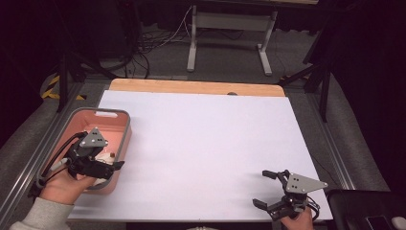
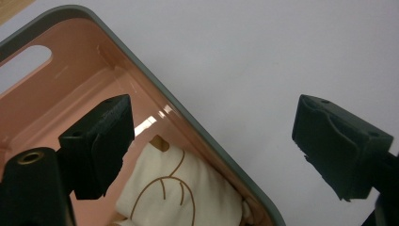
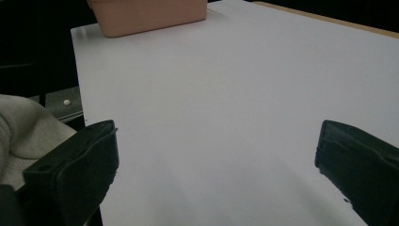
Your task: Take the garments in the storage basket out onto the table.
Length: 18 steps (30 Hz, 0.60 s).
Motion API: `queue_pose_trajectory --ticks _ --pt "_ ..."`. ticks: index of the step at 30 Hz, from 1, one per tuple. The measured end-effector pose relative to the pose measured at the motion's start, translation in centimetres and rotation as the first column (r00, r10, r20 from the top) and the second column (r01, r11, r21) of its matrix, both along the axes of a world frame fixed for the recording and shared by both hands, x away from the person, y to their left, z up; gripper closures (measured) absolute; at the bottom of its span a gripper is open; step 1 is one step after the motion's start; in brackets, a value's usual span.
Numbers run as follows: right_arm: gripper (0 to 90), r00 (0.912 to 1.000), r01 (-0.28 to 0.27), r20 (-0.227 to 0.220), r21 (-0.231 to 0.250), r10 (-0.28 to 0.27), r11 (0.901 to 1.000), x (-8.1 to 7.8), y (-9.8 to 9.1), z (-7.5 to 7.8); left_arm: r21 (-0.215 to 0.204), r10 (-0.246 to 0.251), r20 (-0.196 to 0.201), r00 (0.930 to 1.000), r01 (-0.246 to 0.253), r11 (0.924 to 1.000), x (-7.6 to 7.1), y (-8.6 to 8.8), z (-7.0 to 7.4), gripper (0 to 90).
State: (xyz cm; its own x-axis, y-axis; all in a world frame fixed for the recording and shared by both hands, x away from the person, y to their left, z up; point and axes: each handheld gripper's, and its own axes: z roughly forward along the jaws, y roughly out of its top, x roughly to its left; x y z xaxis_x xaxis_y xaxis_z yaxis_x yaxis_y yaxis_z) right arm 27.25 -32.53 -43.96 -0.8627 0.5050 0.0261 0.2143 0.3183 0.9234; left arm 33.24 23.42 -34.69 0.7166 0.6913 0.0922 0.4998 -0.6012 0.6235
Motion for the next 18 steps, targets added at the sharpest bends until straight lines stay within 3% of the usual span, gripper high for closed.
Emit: queue_pose_trajectory --ticks 12,18 --pt "0.4 1.0 0.0 -0.001 -0.001 0.0 1.0 0.03 -0.01 -0.02 0.052 0.007 -0.042 0.9991 -0.005 0.9986 0.25 0.68 -0.25 14.8" --pt "0.4 1.0 0.002 -0.002 -0.005 -0.002 1.0 0.05 0.01 -0.05 0.085 0.037 -0.056 0.9977 -0.032 0.9959 0.13 0.88 -0.31 16.0"
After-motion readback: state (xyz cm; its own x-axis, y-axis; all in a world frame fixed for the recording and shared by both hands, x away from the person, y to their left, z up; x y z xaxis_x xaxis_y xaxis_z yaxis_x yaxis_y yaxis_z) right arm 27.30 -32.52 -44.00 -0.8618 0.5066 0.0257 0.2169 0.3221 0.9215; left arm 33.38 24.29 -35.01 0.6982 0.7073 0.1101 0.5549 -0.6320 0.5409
